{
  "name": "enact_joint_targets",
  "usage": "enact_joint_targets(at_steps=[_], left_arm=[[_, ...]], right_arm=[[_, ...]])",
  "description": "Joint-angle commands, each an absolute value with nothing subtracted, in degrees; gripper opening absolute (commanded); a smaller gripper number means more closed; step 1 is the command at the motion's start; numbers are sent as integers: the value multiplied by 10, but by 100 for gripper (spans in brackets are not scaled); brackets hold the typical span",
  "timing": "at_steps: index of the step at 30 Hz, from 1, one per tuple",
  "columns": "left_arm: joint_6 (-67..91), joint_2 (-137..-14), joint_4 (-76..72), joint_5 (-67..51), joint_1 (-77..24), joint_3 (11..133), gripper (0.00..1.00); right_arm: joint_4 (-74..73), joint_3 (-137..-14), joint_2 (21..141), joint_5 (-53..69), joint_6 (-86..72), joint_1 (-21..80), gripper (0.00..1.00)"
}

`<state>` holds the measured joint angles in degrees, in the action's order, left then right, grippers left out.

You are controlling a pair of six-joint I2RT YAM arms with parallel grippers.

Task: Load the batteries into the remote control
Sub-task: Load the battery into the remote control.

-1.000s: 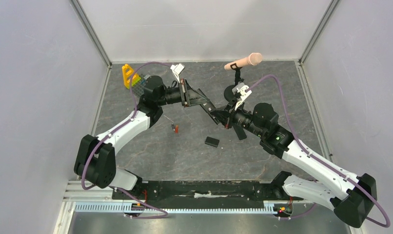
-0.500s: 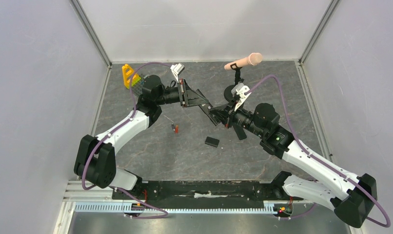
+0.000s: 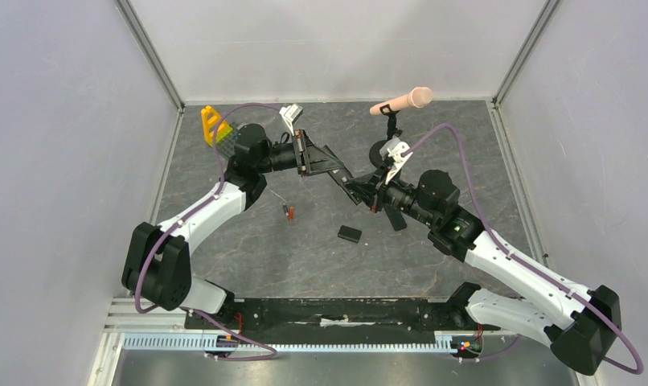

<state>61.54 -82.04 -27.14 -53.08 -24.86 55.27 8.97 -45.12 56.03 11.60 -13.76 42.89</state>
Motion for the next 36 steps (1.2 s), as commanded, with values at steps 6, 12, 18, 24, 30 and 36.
enact_joint_targets(at_steps=[6,12,18,24,30,36], left_arm=[[652,-813,-296,-520,-249,566,2],[665,-818,-294,-517,-248,566,2],[673,-819,-299,-514,-245,567,2],[675,-821,-300,-513,-241,565,2],[675,-821,-299,-517,-237,563,2],[676,-822,-299,-518,-235,562,2]], right_arm=[[73,-437,561,102,-131,428,0],[61,-435,559,110,-121,428,1],[56,-433,563,117,-120,428,2],[44,-438,567,114,-118,428,5],[27,-446,569,106,-106,428,5],[17,-454,576,111,-103,428,8]])
